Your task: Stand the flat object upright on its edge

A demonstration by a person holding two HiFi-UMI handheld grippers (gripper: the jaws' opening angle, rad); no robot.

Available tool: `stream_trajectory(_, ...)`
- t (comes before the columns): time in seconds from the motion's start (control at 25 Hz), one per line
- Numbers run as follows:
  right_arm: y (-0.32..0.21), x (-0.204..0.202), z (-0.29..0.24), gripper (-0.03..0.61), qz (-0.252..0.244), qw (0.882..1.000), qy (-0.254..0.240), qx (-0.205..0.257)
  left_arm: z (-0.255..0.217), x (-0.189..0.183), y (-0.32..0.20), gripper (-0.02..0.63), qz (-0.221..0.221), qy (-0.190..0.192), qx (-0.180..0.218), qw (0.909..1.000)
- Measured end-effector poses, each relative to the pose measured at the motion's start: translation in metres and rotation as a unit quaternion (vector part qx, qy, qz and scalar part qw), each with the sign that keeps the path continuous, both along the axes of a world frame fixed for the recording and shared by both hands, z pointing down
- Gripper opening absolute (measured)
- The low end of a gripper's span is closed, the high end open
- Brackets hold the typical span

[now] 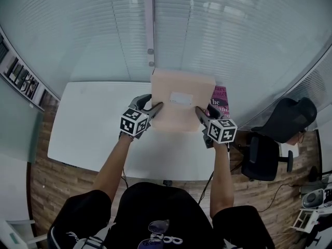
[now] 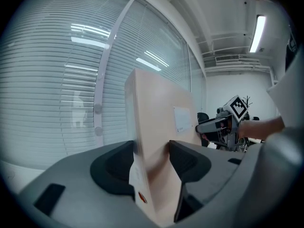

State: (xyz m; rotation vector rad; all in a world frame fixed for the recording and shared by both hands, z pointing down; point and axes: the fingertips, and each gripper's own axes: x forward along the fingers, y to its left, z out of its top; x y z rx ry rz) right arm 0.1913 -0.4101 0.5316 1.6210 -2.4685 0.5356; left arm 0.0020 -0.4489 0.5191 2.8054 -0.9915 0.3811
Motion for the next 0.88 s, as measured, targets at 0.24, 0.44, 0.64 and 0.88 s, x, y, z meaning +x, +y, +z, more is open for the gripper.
stream_trajectory(0.24,-0.019,0.009,0.001,0.249,0.005,1.0,0.0,-0.002,0.002,0.009,-0.02,0.253,-0.005,-0.001,-0.002,1.0)
stream_trajectory(0.44,-0.036,0.014,0.002,0.249,0.007,1.0,0.002,-0.002,0.002,0.015,-0.037,0.253,-0.004,-0.004,0.002,1.0)
stream_trajectory(0.64,-0.058,0.021,0.002,0.249,0.009,1.0,0.003,-0.002,0.001,0.021,-0.059,0.253,-0.003,-0.008,0.004,1.0)
stream_trajectory(0.88,-0.089,0.03,-0.001,0.249,0.015,1.0,0.008,0.0,0.0,0.03,-0.09,0.253,-0.002,-0.008,0.004,1.0)
